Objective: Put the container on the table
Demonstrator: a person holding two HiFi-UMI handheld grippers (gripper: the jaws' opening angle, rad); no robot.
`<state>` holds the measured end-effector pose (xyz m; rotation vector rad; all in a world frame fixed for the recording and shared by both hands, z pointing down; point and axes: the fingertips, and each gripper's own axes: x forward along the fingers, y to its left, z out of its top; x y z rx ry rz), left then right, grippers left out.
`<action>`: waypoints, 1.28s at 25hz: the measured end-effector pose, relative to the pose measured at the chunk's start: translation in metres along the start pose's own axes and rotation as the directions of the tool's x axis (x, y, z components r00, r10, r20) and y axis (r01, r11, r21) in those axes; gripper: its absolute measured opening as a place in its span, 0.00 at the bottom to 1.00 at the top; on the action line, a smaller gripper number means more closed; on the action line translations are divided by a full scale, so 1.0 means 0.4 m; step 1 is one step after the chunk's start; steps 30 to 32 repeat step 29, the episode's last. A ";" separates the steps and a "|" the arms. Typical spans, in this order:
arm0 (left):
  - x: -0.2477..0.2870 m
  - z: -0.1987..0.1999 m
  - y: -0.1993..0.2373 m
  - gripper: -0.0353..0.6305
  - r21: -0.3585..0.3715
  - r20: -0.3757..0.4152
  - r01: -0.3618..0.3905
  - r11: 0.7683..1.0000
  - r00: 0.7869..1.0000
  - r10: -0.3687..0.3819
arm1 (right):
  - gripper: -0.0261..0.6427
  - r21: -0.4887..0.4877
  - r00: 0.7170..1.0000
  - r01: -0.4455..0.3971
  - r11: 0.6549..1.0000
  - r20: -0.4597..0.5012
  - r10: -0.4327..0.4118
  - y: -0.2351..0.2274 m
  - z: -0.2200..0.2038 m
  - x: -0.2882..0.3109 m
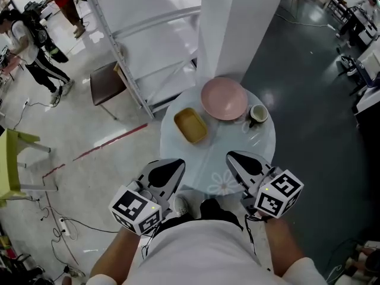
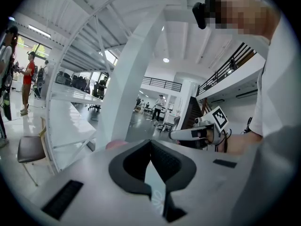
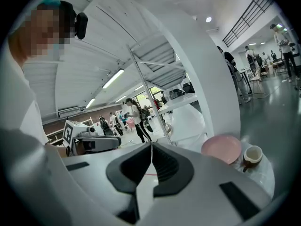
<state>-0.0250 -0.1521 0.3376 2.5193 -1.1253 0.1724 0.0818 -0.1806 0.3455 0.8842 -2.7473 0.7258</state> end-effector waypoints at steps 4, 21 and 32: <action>0.011 -0.003 -0.005 0.08 0.001 -0.006 0.005 1.000 1.000 -0.005 | 0.08 0.005 1.000 0.002 1.000 -0.001 -0.002 -0.006 -0.004 -0.002; 0.018 -0.009 -0.004 0.08 -0.005 -0.006 -0.008 1.000 1.000 0.008 | 0.07 0.010 1.000 -0.008 1.000 -0.017 0.008 -0.011 -0.013 0.010; 0.012 -0.007 -0.003 0.08 -0.008 -0.008 -0.010 1.000 1.000 0.010 | 0.07 -0.001 1.000 -0.017 1.000 -0.020 0.017 -0.005 -0.011 0.015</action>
